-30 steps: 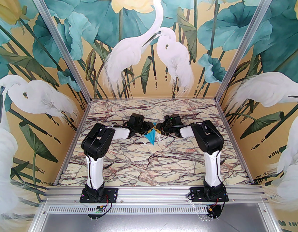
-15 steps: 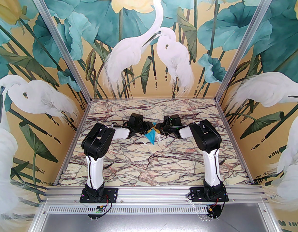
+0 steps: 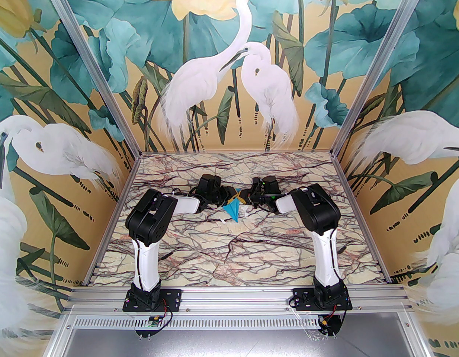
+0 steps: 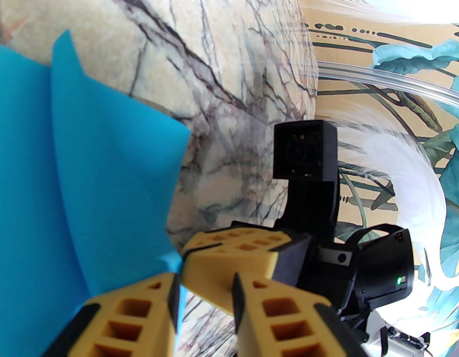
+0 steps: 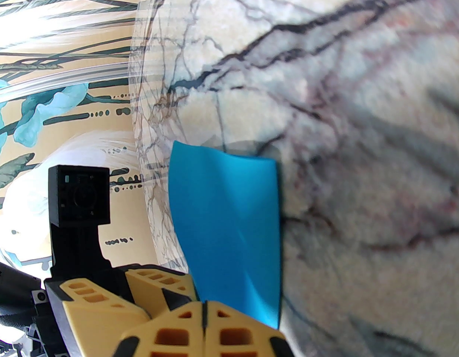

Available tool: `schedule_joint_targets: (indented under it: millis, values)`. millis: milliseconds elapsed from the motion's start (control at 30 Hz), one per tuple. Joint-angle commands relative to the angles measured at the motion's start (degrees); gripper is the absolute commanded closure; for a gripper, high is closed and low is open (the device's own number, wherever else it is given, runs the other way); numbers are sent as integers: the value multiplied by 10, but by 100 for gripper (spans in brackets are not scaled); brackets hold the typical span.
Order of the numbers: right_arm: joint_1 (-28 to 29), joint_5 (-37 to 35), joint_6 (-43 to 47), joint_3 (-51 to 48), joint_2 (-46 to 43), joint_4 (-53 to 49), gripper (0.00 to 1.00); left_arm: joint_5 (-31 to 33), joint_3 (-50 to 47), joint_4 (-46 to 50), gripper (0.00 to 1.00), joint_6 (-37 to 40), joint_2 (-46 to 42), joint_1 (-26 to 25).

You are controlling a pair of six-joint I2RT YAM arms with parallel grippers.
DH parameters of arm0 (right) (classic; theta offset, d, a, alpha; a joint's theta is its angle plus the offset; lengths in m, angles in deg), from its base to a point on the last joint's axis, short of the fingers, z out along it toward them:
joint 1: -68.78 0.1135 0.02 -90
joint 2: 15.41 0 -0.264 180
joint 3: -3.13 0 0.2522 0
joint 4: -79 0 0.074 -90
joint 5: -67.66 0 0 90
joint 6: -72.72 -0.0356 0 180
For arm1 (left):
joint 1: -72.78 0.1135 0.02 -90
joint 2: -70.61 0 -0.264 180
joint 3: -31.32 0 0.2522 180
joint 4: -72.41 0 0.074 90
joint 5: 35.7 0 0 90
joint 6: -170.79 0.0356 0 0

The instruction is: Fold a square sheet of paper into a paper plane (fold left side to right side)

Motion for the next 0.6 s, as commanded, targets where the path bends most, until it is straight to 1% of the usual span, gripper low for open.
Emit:
schedule_joint_targets:
  millis: [0,67,200,267,367,567]
  values:
    - [7,-1,4,-1,12,16,100,-33,7,-6,68,2,8,-14]
    - [8,-6,9,-3,10,11,100,-31,7,0,68,6,2,-14]
    - [7,-14,35,-4,-3,-23,100,-22,4,18,64,21,-17,-12]
    - [6,-21,58,1,-11,-56,100,-19,3,30,63,28,-29,-10]
    - [5,-28,87,7,-18,-94,100,-15,0,43,62,39,-46,-8]
    - [1,-35,112,15,-26,-124,100,-16,-11,62,61,58,-72,-8]
